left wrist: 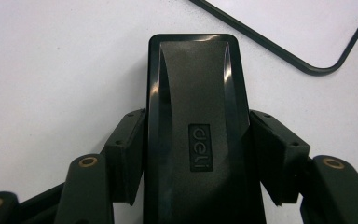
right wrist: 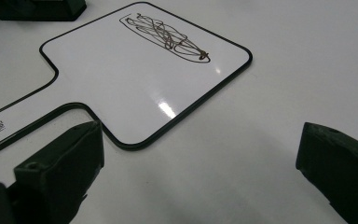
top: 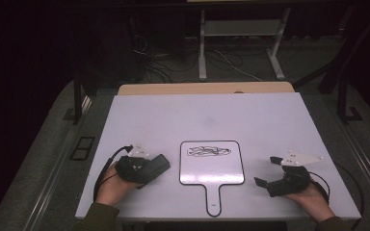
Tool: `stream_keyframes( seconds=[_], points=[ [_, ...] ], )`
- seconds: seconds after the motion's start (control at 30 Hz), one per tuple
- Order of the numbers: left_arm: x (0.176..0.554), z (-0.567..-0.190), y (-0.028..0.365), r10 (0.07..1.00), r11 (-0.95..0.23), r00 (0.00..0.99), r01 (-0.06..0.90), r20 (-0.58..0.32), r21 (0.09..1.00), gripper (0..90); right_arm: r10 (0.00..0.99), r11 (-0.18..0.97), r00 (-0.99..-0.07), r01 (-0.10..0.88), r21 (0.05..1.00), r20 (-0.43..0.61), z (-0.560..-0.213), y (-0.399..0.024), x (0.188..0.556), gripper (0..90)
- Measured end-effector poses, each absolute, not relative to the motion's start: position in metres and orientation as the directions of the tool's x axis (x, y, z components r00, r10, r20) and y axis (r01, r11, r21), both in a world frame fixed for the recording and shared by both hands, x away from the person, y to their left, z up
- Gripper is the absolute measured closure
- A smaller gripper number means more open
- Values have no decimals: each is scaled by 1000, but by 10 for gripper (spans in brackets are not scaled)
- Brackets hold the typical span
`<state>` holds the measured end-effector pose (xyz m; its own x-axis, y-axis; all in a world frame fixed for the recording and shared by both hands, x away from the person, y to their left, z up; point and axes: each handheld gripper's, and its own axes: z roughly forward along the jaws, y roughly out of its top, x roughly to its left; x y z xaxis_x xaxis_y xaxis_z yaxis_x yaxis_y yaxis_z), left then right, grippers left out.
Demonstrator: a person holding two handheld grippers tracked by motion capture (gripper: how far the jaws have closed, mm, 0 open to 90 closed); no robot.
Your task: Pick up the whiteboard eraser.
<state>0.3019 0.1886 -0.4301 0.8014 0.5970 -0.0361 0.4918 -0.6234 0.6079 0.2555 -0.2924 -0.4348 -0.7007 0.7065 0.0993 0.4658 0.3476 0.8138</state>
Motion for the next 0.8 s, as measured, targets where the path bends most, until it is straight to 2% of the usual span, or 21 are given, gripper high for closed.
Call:
stream_keyframes(
  seconds=[0.8],
  points=[
    [302,-415,190,609,-580,792,489,-53,651,392,702,353,-706,459,816,93,-435,-293,254,0]
  ],
)
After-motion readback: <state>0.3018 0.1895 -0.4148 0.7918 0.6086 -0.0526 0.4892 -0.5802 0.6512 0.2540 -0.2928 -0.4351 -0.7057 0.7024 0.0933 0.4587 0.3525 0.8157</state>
